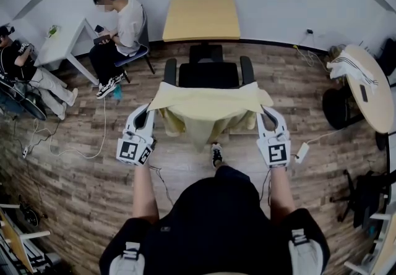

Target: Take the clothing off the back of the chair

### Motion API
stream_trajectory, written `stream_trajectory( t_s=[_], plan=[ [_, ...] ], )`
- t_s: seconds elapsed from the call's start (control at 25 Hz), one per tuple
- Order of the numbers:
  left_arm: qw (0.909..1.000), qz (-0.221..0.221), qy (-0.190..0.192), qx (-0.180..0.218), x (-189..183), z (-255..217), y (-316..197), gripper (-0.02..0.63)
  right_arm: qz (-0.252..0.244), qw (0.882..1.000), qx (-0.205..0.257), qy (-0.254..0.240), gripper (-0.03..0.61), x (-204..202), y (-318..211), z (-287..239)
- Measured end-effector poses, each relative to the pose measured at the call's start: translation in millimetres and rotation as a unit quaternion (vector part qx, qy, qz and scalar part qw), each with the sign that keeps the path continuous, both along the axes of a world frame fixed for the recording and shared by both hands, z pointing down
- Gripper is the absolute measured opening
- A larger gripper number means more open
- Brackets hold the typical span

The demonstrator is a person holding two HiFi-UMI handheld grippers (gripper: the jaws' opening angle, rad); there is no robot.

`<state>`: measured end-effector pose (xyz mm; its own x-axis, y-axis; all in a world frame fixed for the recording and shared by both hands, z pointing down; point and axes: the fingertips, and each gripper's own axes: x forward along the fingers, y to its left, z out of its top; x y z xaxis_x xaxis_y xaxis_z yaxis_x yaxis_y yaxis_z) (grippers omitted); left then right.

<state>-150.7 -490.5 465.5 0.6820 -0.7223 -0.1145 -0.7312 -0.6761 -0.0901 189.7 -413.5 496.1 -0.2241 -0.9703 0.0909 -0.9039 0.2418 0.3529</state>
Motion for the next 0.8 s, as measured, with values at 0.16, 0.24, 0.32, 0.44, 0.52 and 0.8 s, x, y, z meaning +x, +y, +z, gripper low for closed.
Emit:
stream_trajectory(
  t_s=[0.16, 0.24, 0.32, 0.44, 0.52, 0.8],
  plan=[
    [1.0, 0.004, 0.007, 0.001, -5, 1, 8, 0.005, -0.001, 1.0, -0.003, 0.001, 0.002, -7, 7, 0],
    [1.0, 0.004, 0.009, 0.001, -6, 1, 13, 0.005, -0.002, 1.0, -0.006, 0.004, 0.002, -9, 11, 0],
    [1.0, 0.004, 0.009, 0.001, -6, 2, 18, 0.005, -0.003, 1.0, -0.008, 0.004, 0.002, -9, 15, 2],
    [1.0, 0.001, 0.006, 0.004, -6, 2, 29, 0.005, -0.005, 1.0, -0.009, 0.008, 0.002, -11, 23, 2],
    [1.0, -0.003, -0.003, 0.007, -7, 3, 36, 0.005, -0.008, 1.0, -0.007, 0.009, 0.002, -12, 28, 3],
    [0.9999, -0.009, -0.007, 0.003, -6, 2, 39, 0.005, -0.013, 1.0, -0.013, 0.005, 0.002, -14, 31, 0]
  ],
)
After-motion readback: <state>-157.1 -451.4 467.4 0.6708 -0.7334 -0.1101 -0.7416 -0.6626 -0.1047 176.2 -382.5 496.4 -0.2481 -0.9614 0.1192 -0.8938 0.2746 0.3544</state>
